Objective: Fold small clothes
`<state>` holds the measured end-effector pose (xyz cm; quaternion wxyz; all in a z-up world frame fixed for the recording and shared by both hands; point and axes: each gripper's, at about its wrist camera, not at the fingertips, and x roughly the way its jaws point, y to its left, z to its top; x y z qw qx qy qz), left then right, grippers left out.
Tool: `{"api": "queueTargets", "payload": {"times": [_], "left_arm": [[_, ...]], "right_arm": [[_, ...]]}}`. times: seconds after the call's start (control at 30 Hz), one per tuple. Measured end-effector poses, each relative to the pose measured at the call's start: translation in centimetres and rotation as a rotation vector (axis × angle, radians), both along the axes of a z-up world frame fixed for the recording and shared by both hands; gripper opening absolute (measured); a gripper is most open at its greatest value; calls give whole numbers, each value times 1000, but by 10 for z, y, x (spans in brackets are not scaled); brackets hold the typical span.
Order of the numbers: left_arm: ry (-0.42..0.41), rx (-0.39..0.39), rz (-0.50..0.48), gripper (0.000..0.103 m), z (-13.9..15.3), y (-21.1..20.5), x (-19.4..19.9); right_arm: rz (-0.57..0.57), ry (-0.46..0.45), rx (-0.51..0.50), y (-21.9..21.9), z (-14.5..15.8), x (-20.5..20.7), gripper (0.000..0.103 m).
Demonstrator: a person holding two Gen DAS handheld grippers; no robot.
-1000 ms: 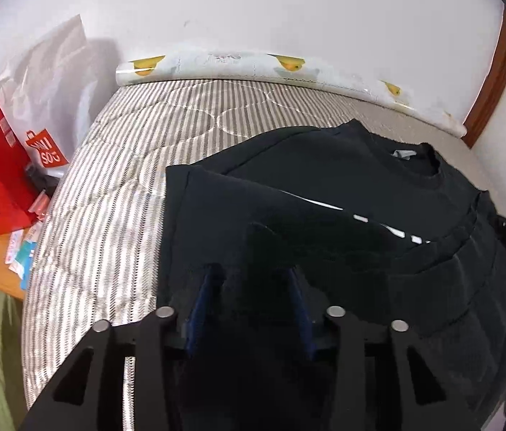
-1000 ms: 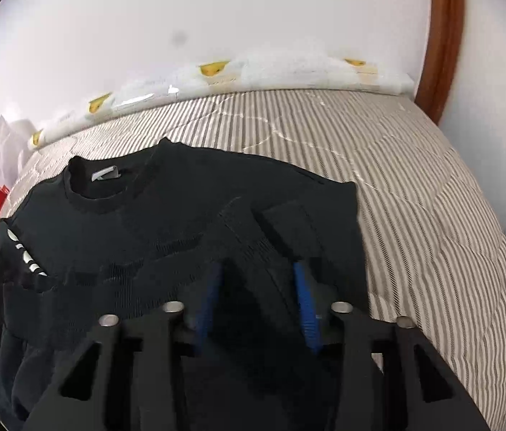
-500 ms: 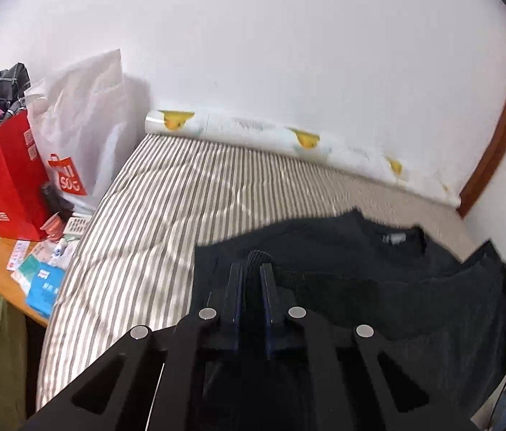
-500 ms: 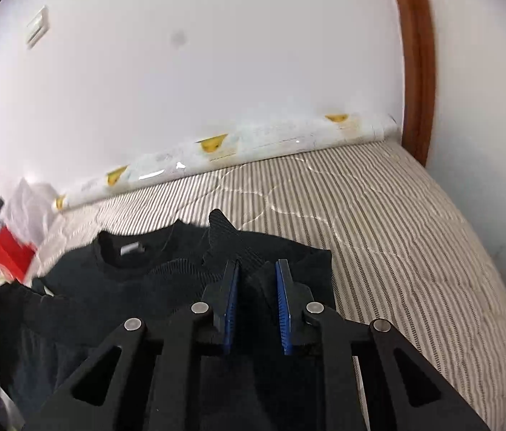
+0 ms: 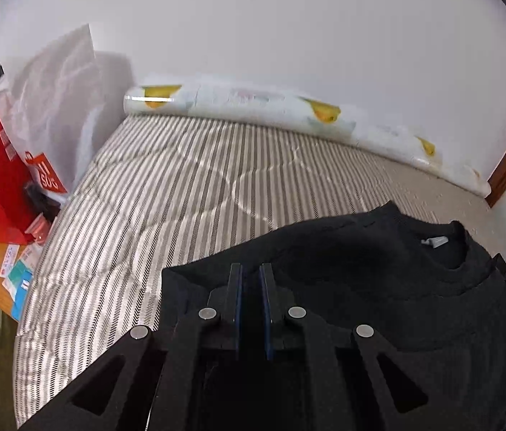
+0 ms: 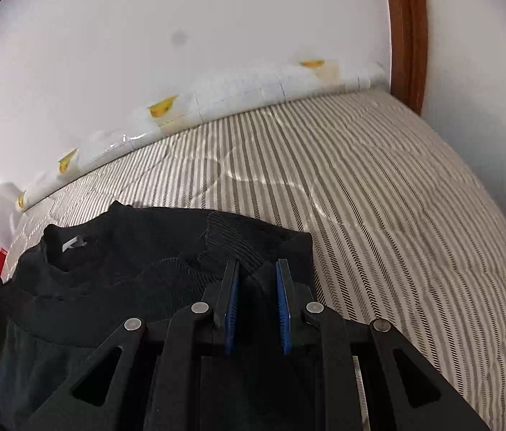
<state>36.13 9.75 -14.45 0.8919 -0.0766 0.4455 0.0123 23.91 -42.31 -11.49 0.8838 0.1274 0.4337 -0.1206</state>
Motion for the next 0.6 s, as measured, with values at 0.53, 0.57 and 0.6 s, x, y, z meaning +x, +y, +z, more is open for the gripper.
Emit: {"api": "queueTargets", "payload": {"times": [0.53,0.57,0.6], "left_arm": [[-14,5,-28,20,37,5,-48],[-21,4,-27,22,40,6,-56],[-27,5,-25,23,44,7,-65]], "right_arm": [[64,-17,-143,68,50,-36,30],[72,-21,-146,76,51,-39,30],[78,-28,-151,85,53,-43,31]]}}
